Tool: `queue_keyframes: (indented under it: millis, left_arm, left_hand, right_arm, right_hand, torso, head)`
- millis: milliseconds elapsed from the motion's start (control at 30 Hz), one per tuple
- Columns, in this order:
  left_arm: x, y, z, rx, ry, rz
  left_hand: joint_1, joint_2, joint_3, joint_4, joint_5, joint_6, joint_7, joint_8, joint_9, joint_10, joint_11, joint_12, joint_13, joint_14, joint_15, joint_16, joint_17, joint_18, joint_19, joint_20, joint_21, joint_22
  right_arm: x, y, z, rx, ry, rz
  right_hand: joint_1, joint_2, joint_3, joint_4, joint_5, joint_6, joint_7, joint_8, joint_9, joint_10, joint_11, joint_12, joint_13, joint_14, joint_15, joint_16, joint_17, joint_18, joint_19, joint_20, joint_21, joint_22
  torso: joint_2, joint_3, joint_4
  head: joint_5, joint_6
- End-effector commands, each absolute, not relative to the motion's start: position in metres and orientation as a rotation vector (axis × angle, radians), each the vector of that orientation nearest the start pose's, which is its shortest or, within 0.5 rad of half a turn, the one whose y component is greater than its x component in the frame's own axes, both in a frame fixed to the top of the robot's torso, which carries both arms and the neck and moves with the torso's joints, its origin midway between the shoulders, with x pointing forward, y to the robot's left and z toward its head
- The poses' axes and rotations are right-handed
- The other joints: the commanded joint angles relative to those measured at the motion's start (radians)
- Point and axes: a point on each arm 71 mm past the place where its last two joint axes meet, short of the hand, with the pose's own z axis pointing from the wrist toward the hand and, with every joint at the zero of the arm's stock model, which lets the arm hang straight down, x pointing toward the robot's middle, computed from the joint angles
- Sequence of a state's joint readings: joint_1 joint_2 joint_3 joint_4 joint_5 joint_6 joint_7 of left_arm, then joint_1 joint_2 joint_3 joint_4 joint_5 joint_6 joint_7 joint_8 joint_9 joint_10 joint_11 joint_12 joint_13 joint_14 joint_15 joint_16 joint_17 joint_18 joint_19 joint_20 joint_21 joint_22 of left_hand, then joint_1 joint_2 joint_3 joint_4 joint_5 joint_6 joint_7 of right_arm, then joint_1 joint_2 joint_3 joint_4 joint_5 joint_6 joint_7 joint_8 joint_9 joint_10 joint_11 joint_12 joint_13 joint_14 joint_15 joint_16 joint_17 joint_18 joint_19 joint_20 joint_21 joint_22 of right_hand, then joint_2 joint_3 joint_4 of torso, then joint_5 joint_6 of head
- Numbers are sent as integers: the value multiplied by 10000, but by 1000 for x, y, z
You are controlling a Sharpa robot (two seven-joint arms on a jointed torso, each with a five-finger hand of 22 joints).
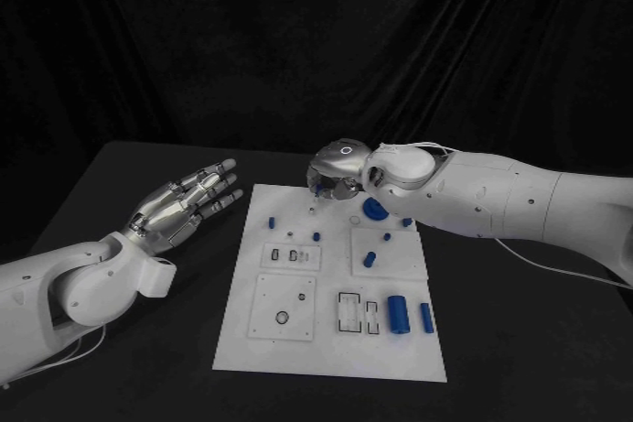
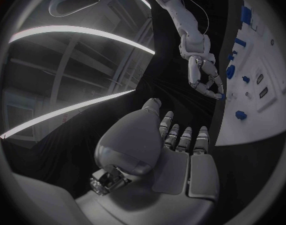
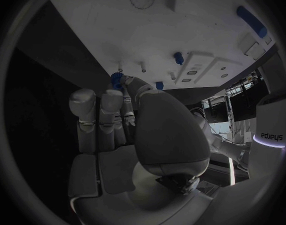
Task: Assemble the parts on the task board
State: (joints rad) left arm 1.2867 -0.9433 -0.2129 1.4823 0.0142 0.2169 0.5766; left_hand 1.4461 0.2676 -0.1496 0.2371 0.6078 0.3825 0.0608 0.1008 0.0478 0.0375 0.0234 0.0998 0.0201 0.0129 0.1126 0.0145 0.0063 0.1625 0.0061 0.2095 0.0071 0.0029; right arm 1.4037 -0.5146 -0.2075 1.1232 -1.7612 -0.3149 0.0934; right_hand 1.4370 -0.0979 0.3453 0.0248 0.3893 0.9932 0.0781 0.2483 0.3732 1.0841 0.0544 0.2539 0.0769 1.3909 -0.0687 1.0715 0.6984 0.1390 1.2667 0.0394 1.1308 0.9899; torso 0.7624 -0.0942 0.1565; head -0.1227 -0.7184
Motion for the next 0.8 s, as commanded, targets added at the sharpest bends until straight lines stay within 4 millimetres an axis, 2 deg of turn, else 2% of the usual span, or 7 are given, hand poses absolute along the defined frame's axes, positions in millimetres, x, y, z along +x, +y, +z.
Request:
queue_keyframes:
  millis: [33,233,433,500,800]
  left_arm:
    - [472,249,-181,-9314,14964,-19893]
    - [473,248,-181,-9288,14984,-19955]
    - [473,248,-182,-9284,14996,-19967]
    - [473,248,-182,-9283,14995,-19969]
    - [474,247,-182,-9266,15006,-20001]
  left_hand:
    - [121,-3,22,-11,60,70,12,49,10,-28,71,37,13,-5,-9,-23,-3,79,4,15,-14,11]
    - [123,0,29,-14,69,61,16,50,9,-29,74,34,12,-6,-10,-24,-4,80,1,14,-16,10]
    - [121,34,53,-5,71,52,23,52,7,-29,82,30,11,-7,-7,-24,-4,82,-1,15,-18,9]
    - [121,34,53,-5,71,52,23,52,7,-29,82,30,11,-7,-7,-24,-4,82,-1,15,-18,9]
    - [121,47,66,-3,72,44,27,53,5,-31,87,26,10,-9,-6,-26,-5,82,-2,16,-20,7]
  right_arm:
    - [558,-132,-148,-7363,14388,4674]
    - [558,-133,-150,-7372,14467,4655]
    - [557,-135,-151,-7360,14532,4630]
    - [557,-136,-152,-7353,14561,4617]
    - [557,-138,-156,-7343,14775,4557]
  right_hand:
    - [71,-33,85,24,4,-85,-11,-77,8,322,-244,-81,14,-87,38,-57,-26,-125,-8,47,60,30]
    - [73,-23,123,35,4,-143,10,-141,2,313,-231,-142,6,-125,51,-83,-51,-123,-42,60,46,42]
    - [58,-26,126,48,-6,-154,21,-159,0,313,-223,-159,5,-135,56,-92,-61,-124,-47,64,49,54]
    - [56,-27,128,49,-8,-160,22,-166,-1,312,-222,-166,4,-137,58,-90,-56,-124,-51,66,46,54]
    - [57,-36,156,52,1,-207,24,-222,-12,289,-210,-223,-4,-174,70,-128,-105,-120,-83,77,27,53]
  torso:
    - [71,-6,36]
    - [105,-3,71]
    - [96,-8,67]
    - [100,-8,47]
    - [87,-12,55]
  head:
    - [-45,48]
    - [-145,84]
    - [-168,66]
    - [-153,61]
    - [-157,41]
